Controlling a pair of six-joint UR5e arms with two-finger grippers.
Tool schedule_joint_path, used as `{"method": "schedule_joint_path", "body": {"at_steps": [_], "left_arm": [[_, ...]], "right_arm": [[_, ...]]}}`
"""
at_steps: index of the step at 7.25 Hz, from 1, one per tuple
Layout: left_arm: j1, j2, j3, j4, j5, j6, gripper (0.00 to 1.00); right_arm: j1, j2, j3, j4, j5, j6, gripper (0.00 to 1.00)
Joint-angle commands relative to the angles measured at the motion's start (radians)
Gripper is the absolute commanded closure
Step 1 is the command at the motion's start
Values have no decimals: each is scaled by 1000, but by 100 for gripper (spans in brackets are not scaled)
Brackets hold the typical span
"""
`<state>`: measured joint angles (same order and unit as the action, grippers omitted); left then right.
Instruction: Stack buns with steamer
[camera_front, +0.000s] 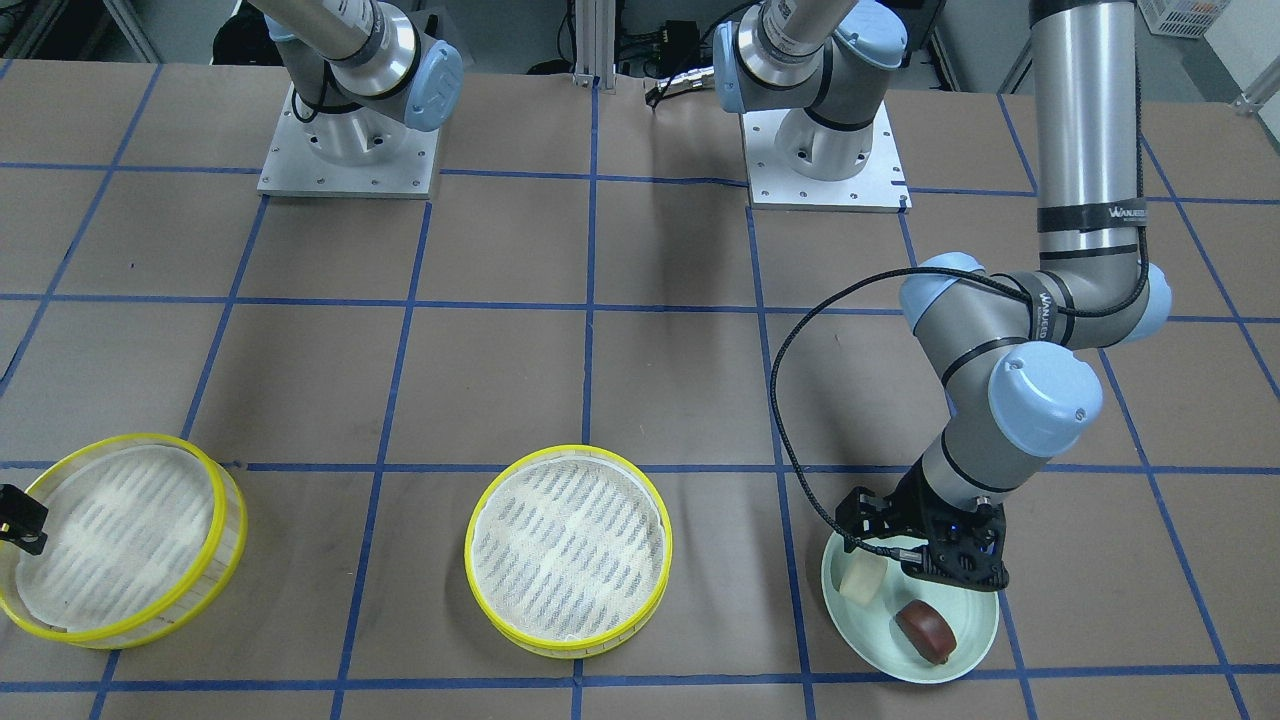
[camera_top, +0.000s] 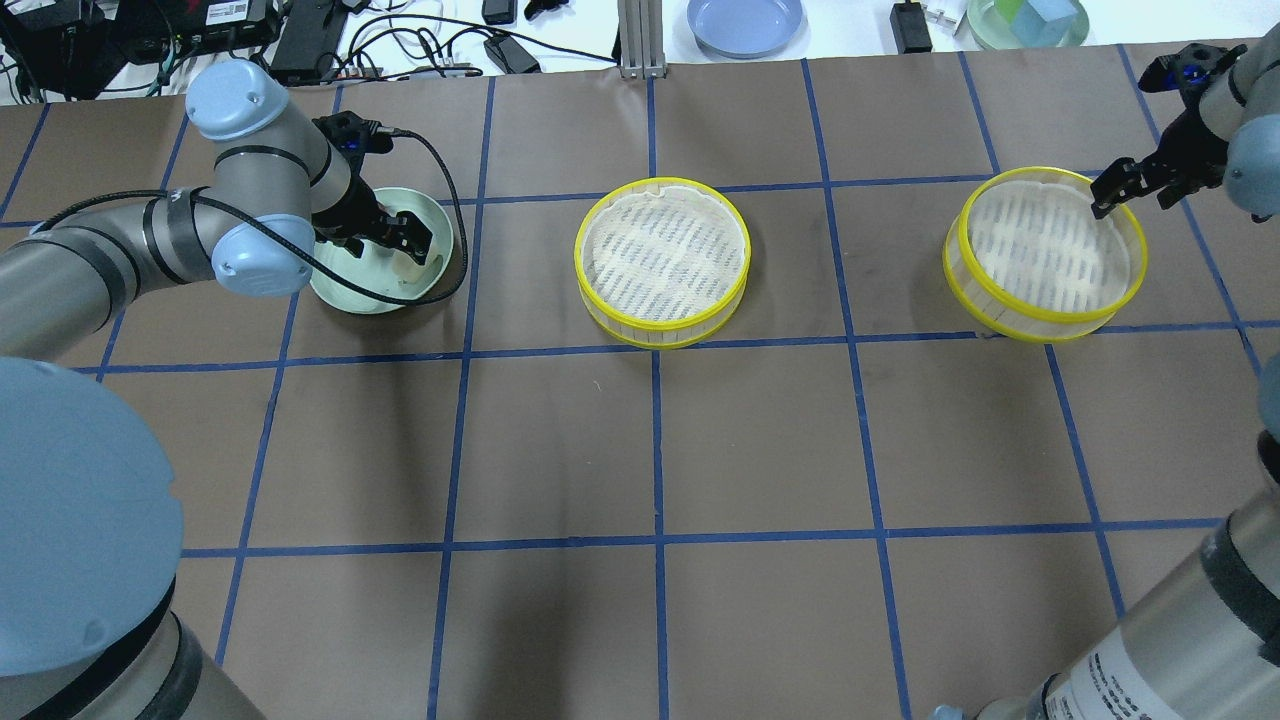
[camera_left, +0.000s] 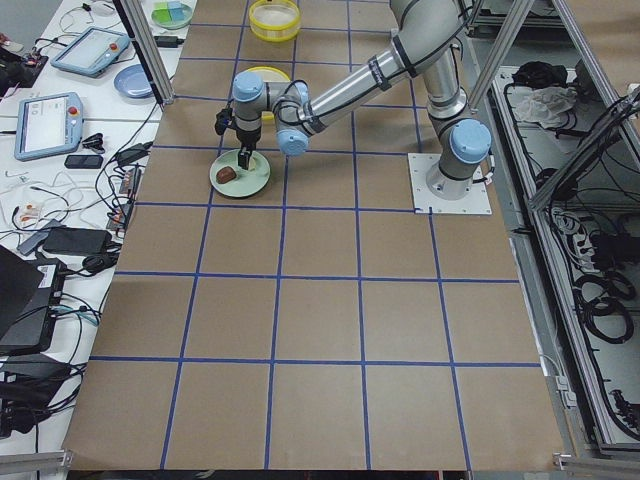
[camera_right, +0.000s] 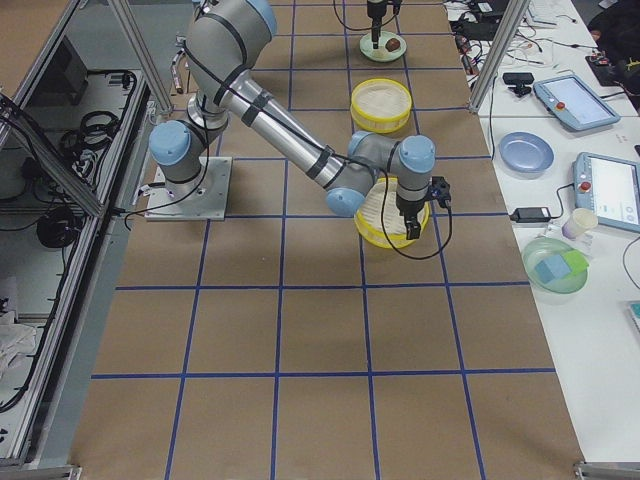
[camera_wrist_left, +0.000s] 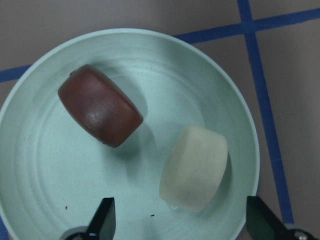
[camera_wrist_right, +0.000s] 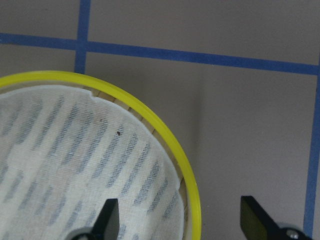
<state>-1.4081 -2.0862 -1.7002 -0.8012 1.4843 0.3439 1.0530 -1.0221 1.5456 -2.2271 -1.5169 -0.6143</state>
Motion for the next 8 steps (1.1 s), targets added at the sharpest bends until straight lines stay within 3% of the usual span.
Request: {"method": "schedule_joint_path", "body": {"at_steps": [1, 2, 3, 5, 6, 7, 8], "left_arm": [[0, -34, 2, 5, -19, -10, 27], [0, -44, 11, 5, -18, -6, 74], [0, -49, 19, 13, -16, 1, 100], [0, -41, 56, 11, -10, -5, 100], [0, -20, 68, 10, -12, -6, 100], [-9, 0, 74, 13, -9, -87, 100], [-29, 5, 89, 46, -19, -287, 100]], "right_arm": [[-8, 30, 7, -5, -12, 7, 16], [-10, 28, 7, -3, -15, 10, 20], [-8, 28, 8, 13, -16, 5, 27], [-10, 28, 8, 17, -17, -7, 54], [-10, 28, 8, 17, -17, -7, 61], [-10, 28, 8, 17, -17, -12, 67], [-16, 30, 10, 17, -16, -43, 76]]}}
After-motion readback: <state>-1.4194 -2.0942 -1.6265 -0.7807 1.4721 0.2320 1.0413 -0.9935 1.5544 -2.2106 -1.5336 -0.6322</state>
